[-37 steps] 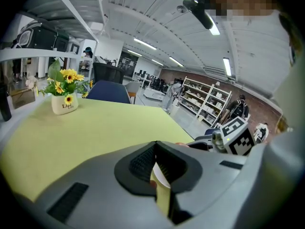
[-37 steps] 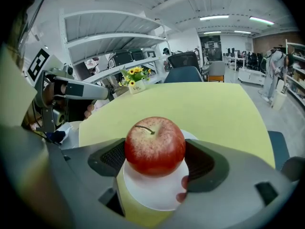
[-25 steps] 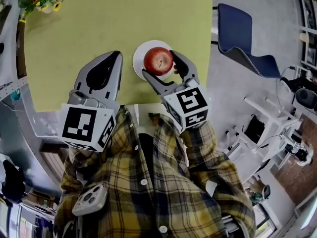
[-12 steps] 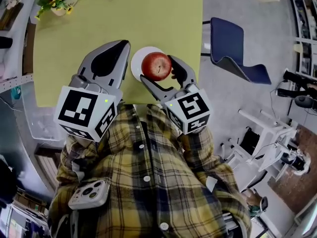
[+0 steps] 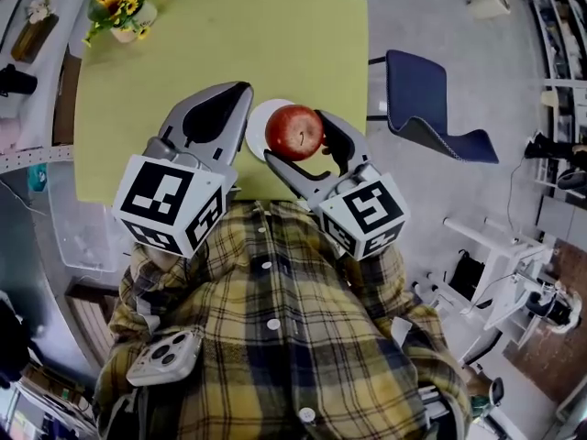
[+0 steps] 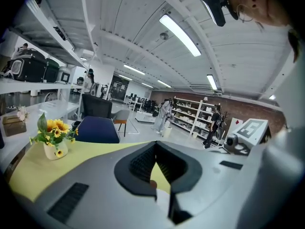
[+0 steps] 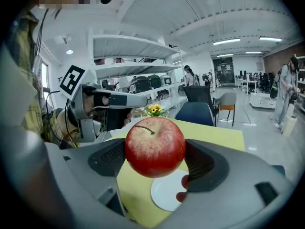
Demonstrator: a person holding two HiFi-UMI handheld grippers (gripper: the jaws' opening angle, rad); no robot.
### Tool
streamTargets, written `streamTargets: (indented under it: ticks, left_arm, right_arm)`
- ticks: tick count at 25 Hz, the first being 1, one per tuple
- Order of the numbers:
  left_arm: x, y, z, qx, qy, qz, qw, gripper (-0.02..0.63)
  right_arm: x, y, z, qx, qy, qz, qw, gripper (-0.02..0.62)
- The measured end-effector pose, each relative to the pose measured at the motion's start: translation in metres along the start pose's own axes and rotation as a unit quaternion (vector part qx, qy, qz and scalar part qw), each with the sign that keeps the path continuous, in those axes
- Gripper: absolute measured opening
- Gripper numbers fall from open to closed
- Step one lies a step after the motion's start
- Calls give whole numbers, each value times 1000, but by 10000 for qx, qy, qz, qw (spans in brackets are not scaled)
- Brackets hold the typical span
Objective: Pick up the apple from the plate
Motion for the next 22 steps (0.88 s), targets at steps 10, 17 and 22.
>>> streamTargets:
  ticks: [10,17,22]
  left_arm:
    - [6,0,5,-36,-210,-70,9997,8]
    - [12,-1,4,124,-33,90,9999,8]
    - [8,-2,8,321,-151,360,9987,8]
  right_arm:
    - [1,1,-1,-37,86,183,9998,379]
    - [0,0,-1,-15,22,114,9999,379]
    - [-3,-2,-1,-2,-4,78,10000,379]
Point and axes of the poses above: the fingertips, and each gripper's own axes: z forward along the fingers, x to its left, y out of its top, the point moved 6 cm from there along -z, backward along the fingers, and after that the axes turned 15 degrees about -y, right-handed, at the moved point
